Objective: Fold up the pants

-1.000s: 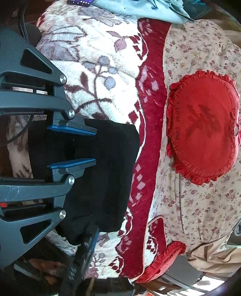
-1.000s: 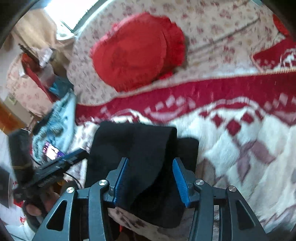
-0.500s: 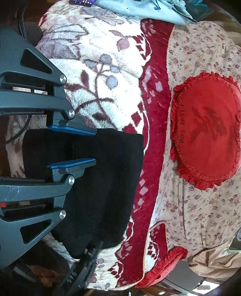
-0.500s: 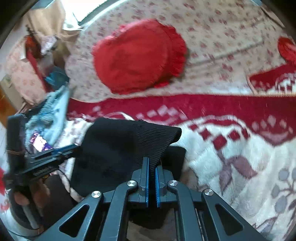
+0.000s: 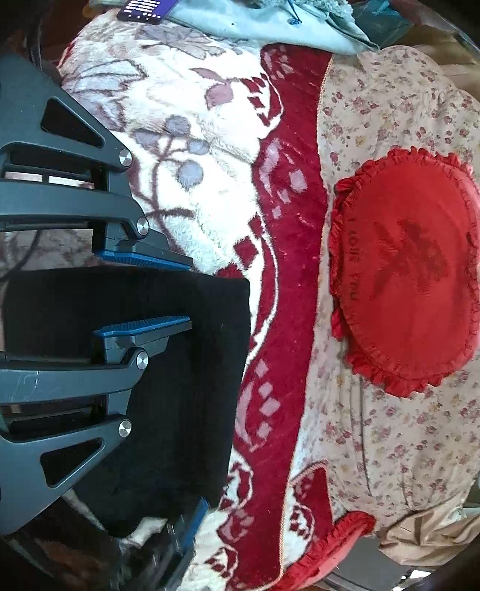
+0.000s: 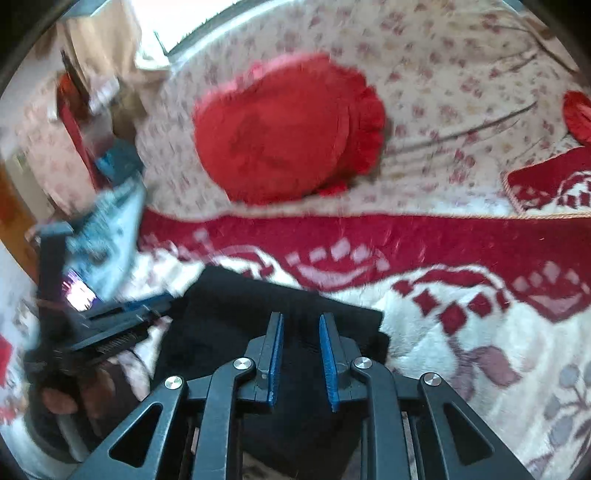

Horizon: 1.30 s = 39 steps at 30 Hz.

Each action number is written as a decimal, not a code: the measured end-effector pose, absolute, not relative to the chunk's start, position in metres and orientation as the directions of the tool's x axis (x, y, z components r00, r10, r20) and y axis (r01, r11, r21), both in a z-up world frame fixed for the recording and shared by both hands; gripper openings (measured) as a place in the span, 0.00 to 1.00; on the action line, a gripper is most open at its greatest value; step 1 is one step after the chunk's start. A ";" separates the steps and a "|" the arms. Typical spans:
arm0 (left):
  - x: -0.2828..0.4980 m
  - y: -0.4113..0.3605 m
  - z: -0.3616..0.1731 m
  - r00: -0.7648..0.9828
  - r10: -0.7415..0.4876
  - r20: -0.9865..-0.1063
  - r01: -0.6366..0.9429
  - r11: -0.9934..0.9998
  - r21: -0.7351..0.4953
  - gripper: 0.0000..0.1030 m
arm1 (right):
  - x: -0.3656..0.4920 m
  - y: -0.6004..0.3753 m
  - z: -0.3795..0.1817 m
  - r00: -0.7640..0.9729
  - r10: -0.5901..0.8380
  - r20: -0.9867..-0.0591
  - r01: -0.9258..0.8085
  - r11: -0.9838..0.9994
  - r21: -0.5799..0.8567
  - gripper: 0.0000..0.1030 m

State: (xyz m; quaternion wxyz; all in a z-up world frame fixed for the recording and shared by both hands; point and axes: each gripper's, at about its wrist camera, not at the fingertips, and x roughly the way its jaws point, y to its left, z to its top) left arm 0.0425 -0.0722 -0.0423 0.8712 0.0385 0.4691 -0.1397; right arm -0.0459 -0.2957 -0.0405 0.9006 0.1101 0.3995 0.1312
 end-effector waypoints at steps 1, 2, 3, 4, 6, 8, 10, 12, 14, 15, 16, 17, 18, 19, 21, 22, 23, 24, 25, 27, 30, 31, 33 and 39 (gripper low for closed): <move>0.044 -0.071 -0.045 0.514 -0.208 -0.832 0.274 0.959 -0.070 0.28 | -0.037 -0.293 -0.052 0.620 0.312 -0.720 -0.131 0.946 0.297 0.18; 0.045 -0.070 -0.046 0.510 -0.212 -0.834 0.269 0.960 -0.080 0.29 | -0.030 -0.293 -0.061 0.597 0.310 -0.740 -0.115 0.946 0.303 0.18; 0.045 -0.068 -0.046 0.508 -0.217 -0.834 0.267 0.960 -0.087 0.29 | -0.030 -0.294 -0.063 0.596 0.314 -0.739 -0.106 0.943 0.315 0.18; 0.043 -0.066 -0.044 0.509 -0.222 -0.832 0.267 0.959 -0.093 0.29 | -0.033 -0.295 -0.061 0.602 0.320 -0.731 -0.105 0.940 0.325 0.18; 0.037 -0.061 -0.040 0.510 -0.231 -0.829 0.270 0.958 -0.100 0.29 | -0.047 -0.296 -0.049 0.608 0.334 -0.721 -0.133 0.937 0.322 0.18; 0.030 -0.056 -0.038 0.503 -0.241 -0.830 0.271 0.956 -0.113 0.29 | -0.063 -0.295 -0.040 0.602 0.335 -0.725 -0.163 0.940 0.299 0.18; 0.022 -0.051 -0.037 0.494 -0.269 -0.827 0.272 0.951 -0.147 0.29 | -0.085 -0.290 -0.040 0.589 0.335 -0.735 -0.179 0.942 0.285 0.20; 0.013 -0.049 -0.040 0.485 -0.297 -0.823 0.273 0.945 -0.180 0.38 | -0.098 -0.283 -0.054 0.563 0.320 -0.762 -0.180 0.948 0.264 0.23; 0.006 -0.052 -0.049 0.484 -0.303 -0.821 0.276 0.943 -0.185 0.51 | -0.105 -0.280 -0.070 0.565 0.291 -0.772 -0.175 0.957 0.233 0.24; 0.005 -0.053 -0.052 0.488 -0.298 -0.821 0.273 0.945 -0.180 0.51 | -0.108 -0.280 -0.075 0.583 0.292 -0.758 -0.173 0.956 0.235 0.24; 0.004 -0.054 -0.054 0.491 -0.297 -0.819 0.270 0.946 -0.181 0.51 | -0.108 -0.282 -0.075 0.592 0.296 -0.750 -0.166 0.955 0.245 0.24; 0.004 -0.053 -0.054 0.494 -0.301 -0.816 0.266 0.946 -0.187 0.51 | -0.106 -0.285 -0.071 0.582 0.309 -0.752 -0.164 0.951 0.264 0.24; 0.005 -0.053 -0.054 0.490 -0.310 -0.815 0.260 0.944 -0.203 0.51 | -0.106 -0.287 -0.068 0.580 0.321 -0.749 -0.165 0.946 0.278 0.24; 0.005 -0.052 -0.054 0.484 -0.317 -0.816 0.258 0.942 -0.213 0.51 | -0.106 -0.291 -0.065 0.583 0.333 -0.741 -0.166 0.942 0.293 0.25; 0.006 -0.051 -0.051 0.482 -0.316 -0.817 0.257 0.943 -0.213 0.51 | -0.106 -0.302 -0.061 0.602 0.327 -0.728 -0.133 0.941 0.312 0.31; 0.005 -0.051 -0.048 0.488 -0.311 -0.816 0.259 0.944 -0.205 0.51 | -0.105 -0.307 -0.061 0.609 0.321 -0.725 -0.114 0.940 0.321 0.35; 0.003 -0.052 -0.043 0.500 -0.313 -0.808 0.266 0.943 -0.200 0.51 | -0.104 -0.310 -0.063 0.610 0.321 -0.724 -0.096 0.938 0.334 0.42; 0.001 -0.053 -0.039 0.510 -0.317 -0.799 0.275 0.941 -0.198 0.51 | -0.102 -0.311 -0.064 0.608 0.324 -0.725 -0.084 0.934 0.347 0.45; 0.000 -0.054 -0.036 0.522 -0.316 -0.792 0.278 0.941 -0.192 0.51 | -0.100 -0.314 -0.066 0.602 0.339 -0.723 -0.074 0.925 0.372 0.45; -0.002 -0.056 -0.030 0.543 -0.325 -0.774 0.293 0.937 -0.188 0.51 | -0.097 -0.318 -0.073 0.593 0.365 -0.717 -0.051 0.906 0.420 0.47; 0.003 -0.065 -0.037 0.521 -0.320 -0.792 0.325 0.932 -0.163 0.51 | -0.090 -0.323 -0.077 0.599 0.368 -0.711 -0.034 0.899 0.436 0.57; 0.007 -0.067 -0.044 0.494 -0.315 -0.810 0.322 0.932 -0.166 0.51 | -0.087 -0.323 -0.077 0.605 0.372 -0.704 -0.035 0.896 0.443 0.59; 0.012 -0.064 -0.055 0.484 -0.308 -0.819 0.302 0.937 -0.174 0.63 | -0.079 -0.323 -0.080 0.600 0.390 -0.699 -0.034 0.885 0.464 0.65; 0.025 -0.039 -0.075 0.405 -0.408 -0.818 0.210 0.913 -0.350 0.85 | -0.064 -0.327 -0.096 0.577 0.428 -0.696 -0.004 0.853 0.521 0.77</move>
